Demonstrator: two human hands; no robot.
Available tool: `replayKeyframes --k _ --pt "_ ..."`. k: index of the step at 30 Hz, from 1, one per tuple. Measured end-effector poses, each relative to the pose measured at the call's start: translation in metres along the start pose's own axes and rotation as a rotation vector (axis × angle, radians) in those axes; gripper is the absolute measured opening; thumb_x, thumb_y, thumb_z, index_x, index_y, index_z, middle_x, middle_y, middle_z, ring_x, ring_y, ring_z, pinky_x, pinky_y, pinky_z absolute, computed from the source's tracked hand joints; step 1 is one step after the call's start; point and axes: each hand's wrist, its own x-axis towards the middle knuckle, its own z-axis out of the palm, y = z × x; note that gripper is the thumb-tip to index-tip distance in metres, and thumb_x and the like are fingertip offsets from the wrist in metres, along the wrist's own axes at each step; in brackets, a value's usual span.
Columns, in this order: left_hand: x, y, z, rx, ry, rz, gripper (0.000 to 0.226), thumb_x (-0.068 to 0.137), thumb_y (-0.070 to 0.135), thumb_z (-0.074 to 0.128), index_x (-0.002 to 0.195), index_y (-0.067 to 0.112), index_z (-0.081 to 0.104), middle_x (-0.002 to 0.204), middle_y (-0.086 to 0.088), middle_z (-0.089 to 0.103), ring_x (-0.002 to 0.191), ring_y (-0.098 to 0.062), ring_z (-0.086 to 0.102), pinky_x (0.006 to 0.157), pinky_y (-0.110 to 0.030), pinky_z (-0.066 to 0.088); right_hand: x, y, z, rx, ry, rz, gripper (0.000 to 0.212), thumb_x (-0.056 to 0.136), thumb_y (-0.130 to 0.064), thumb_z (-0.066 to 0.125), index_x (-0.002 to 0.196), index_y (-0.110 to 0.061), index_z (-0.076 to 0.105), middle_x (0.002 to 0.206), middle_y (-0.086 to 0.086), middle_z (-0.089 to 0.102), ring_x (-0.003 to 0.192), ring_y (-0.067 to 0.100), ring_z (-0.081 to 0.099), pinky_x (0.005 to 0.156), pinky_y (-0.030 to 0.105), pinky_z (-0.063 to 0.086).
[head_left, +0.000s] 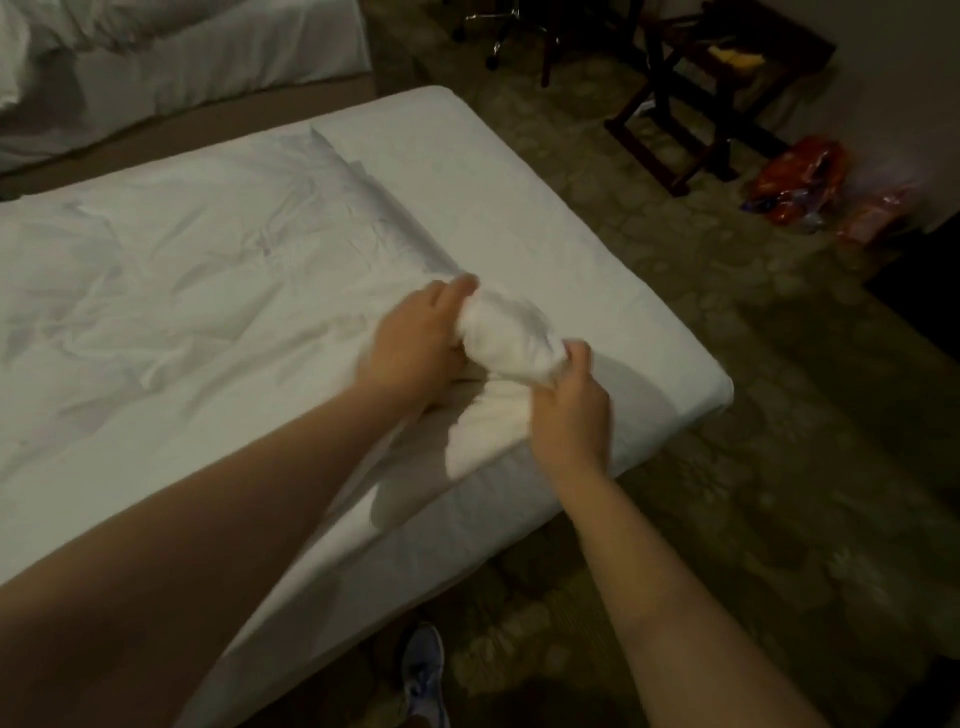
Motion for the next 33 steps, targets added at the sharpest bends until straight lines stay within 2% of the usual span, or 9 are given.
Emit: replayKeyframes --k 4,9,12,17,21,25,28,30,33 --pt "-0.019 0.014 0.022 0.154 -0.395 0.029 0.041 0.088 0.027 0.054 0.127 0.02 0.049 0.113 -0.012 0.052 0.103 -0.033 0.055 0.081 -0.037 0.043 -0.023 0.048 0.0 -0.082 -0.089 0.242 0.023 0.097 -0.019 0.046 0.12 -0.015 0.045 0.106 0.018 0.062 0.1 0.038 0.059 0.079 0.043 0.049" --pt "-0.005 0.01 0.009 -0.01 -0.102 -0.064 0.041 0.087 0.011 0.054 0.128 0.01 0.053 0.115 -0.019 0.055 0.103 -0.038 0.056 0.087 -0.042 0.042 -0.029 -0.004 0.027 -0.072 -0.021 0.061 0.036 0.096 -0.019 0.047 0.131 -0.012 0.043 0.105 0.022 0.065 0.093 0.04 0.06 0.067 0.038 0.038" --pt "0.02 0.013 -0.041 -0.135 0.227 0.061 0.021 0.08 0.006 0.053 0.099 0.004 0.064 0.094 -0.021 0.06 0.086 -0.037 0.058 0.073 -0.045 0.045 -0.016 -0.028 0.012 0.021 0.106 -0.101 0.038 0.094 -0.018 0.05 0.131 -0.013 0.044 0.098 0.017 0.065 0.083 0.035 0.06 0.066 0.041 0.045" --pt "0.012 0.016 -0.024 0.084 -0.179 0.131 0.029 0.085 0.006 0.053 0.114 0.007 0.059 0.106 -0.019 0.053 0.103 -0.035 0.051 0.079 -0.042 0.038 -0.013 0.019 0.022 0.054 0.062 0.288 0.03 0.098 -0.022 0.045 0.127 -0.016 0.042 0.111 0.018 0.062 0.095 0.036 0.059 0.073 0.039 0.045" --pt "-0.004 0.028 0.011 -0.033 -0.199 0.153 0.026 0.085 0.009 0.055 0.111 0.009 0.061 0.102 -0.016 0.055 0.099 -0.031 0.049 0.082 -0.035 0.035 -0.042 0.049 0.073 0.431 0.13 0.596 0.034 0.092 -0.009 0.059 0.124 -0.003 0.048 0.117 0.014 0.058 0.107 0.027 0.056 0.076 0.023 0.033" --pt "-0.003 0.028 0.018 -0.075 -0.132 0.15 0.035 0.084 0.0 0.053 0.116 0.009 0.06 0.108 -0.015 0.056 0.102 -0.03 0.048 0.084 -0.03 0.032 -0.072 0.07 0.13 0.404 -0.308 0.655 0.018 0.096 -0.031 0.055 0.11 -0.02 0.052 0.102 0.005 0.059 0.099 0.021 0.057 0.092 0.027 0.043" --pt "-0.007 0.025 0.015 -0.118 -0.193 0.168 0.041 0.08 0.01 0.05 0.12 0.006 0.058 0.108 -0.019 0.056 0.102 -0.033 0.05 0.085 -0.032 0.033 -0.068 0.055 0.117 0.39 -0.175 0.574 0.034 0.097 -0.028 0.053 0.117 -0.002 0.06 0.107 0.012 0.063 0.099 0.029 0.06 0.092 0.037 0.047" --pt "-0.005 0.025 0.011 -0.211 -0.163 0.124 0.051 0.074 0.029 0.044 0.114 0.002 0.06 0.102 -0.022 0.059 0.095 -0.036 0.056 0.082 -0.038 0.04 -0.074 0.068 0.1 0.304 -0.111 0.484 0.028 0.098 -0.024 0.052 0.115 -0.004 0.061 0.109 0.009 0.061 0.103 0.025 0.056 0.088 0.035 0.044" --pt "-0.012 0.03 0.014 -0.194 -0.304 0.099 0.052 0.075 0.03 0.051 0.121 0.007 0.058 0.11 -0.02 0.06 0.102 -0.034 0.057 0.088 -0.037 0.043 -0.092 0.106 0.088 0.313 -0.114 0.755 0.033 0.103 -0.027 0.041 0.115 -0.003 0.059 0.112 0.017 0.061 0.11 0.029 0.056 0.091 0.034 0.044"
